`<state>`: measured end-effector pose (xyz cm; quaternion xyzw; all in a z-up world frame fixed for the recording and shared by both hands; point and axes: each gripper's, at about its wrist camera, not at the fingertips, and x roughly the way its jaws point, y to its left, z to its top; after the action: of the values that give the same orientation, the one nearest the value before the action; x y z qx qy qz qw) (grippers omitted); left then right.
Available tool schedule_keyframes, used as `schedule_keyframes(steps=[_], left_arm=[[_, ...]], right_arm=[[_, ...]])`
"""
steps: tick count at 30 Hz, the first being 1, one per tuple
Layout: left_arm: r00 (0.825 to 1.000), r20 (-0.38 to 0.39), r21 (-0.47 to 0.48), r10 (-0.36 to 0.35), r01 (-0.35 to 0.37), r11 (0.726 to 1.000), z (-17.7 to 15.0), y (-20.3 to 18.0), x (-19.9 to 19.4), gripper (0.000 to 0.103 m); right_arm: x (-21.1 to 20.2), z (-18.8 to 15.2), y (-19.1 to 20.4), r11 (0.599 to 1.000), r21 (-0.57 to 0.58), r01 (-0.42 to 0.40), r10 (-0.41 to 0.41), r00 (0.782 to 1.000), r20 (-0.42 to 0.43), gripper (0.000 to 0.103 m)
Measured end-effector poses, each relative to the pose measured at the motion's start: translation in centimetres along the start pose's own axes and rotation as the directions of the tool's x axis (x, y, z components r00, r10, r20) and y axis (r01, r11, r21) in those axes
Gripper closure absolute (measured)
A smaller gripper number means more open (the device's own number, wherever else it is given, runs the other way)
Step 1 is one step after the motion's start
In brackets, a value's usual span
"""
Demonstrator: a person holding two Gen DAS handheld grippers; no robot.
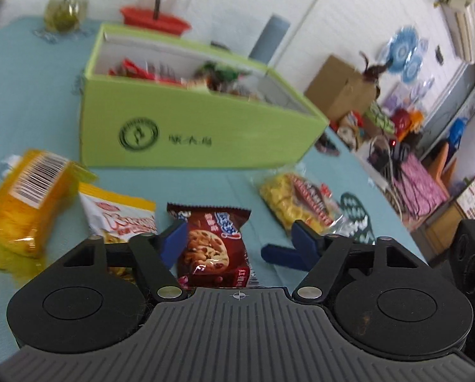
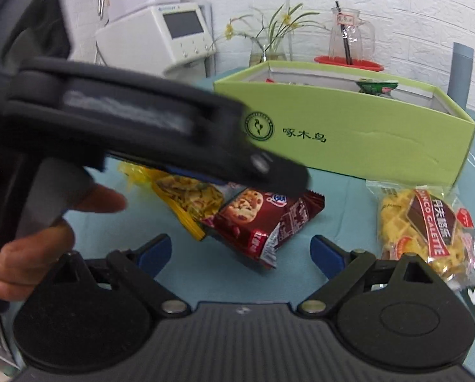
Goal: Organize snacks
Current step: 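Move the left gripper back and grasp the red-brown chocolate cookie bag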
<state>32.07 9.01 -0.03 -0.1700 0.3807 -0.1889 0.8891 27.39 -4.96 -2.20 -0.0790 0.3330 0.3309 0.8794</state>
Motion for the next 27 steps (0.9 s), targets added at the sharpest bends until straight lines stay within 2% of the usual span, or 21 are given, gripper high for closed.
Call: schedule_keyframes(steps=[1,3,4,6,10,16,19,22,27], left_arm=[[1.0,-0.011,0.006,0.015,-0.015,1.0,0.1,0.1,0.4,0.05],[0.999,-0.032,0.007,0.029,-0.029,1.0,0.1,0.3,0.9,0.06],[0.999,-0.048,0.01,0.017,-0.016,1.0,0.1,0.4,1.0,0.061],[0.998,-0.054,0.022,0.042,-0.041,0.999,-0.3,0.2,0.9,0.064],[0.997,-0.071,0.006,0.041,-0.04,0.999,-1.8,-0.5,0.1,0.066],[0.995,-0.103,0.016,-0.016,0.018,1.0,-6.0,-4.1,-1.0,0.064],[0.992,-0.115,0.011,-0.052,0.053,0.999,-7.1,-5.3,-1.3,0.063],[0.994,-0.107,-0.003,-0.036,0.036,0.999,-7.3,-5.7,-1.5,0.062],[0.996,-0.087,0.009,-0.017,0.018,1.0,-7.4,-6.4,-2.2,0.048]], right_arm=[[0.3,0.2,0.1,1.0,-0.024,0.007,-0.007,1.0,-0.006,0.01],[0.8,0.4,0.6,0.997,-0.074,-0.02,0.018,1.0,-0.018,0.011],[0.9,0.5,0.8,0.995,-0.093,-0.032,0.03,0.999,-0.019,0.01],[1.0,0.5,1.0,0.993,-0.116,-0.038,0.035,0.999,-0.023,0.01],[-0.7,-0.7,1.0,0.993,-0.105,-0.061,0.06,0.998,-0.014,0.01],[-4.9,-3.7,0.3,0.995,-0.094,-0.044,0.042,0.999,-0.028,0.01],[-6.7,-4.8,-0.2,0.996,-0.088,-0.034,0.031,0.999,-0.04,0.01],[-8.1,-5.3,-0.7,0.998,-0.056,0.001,-0.002,1.0,-0.017,0.01],[-9.4,-6.1,-0.3,1.0,-0.026,0.005,-0.005,1.0,0.021,0.01]])
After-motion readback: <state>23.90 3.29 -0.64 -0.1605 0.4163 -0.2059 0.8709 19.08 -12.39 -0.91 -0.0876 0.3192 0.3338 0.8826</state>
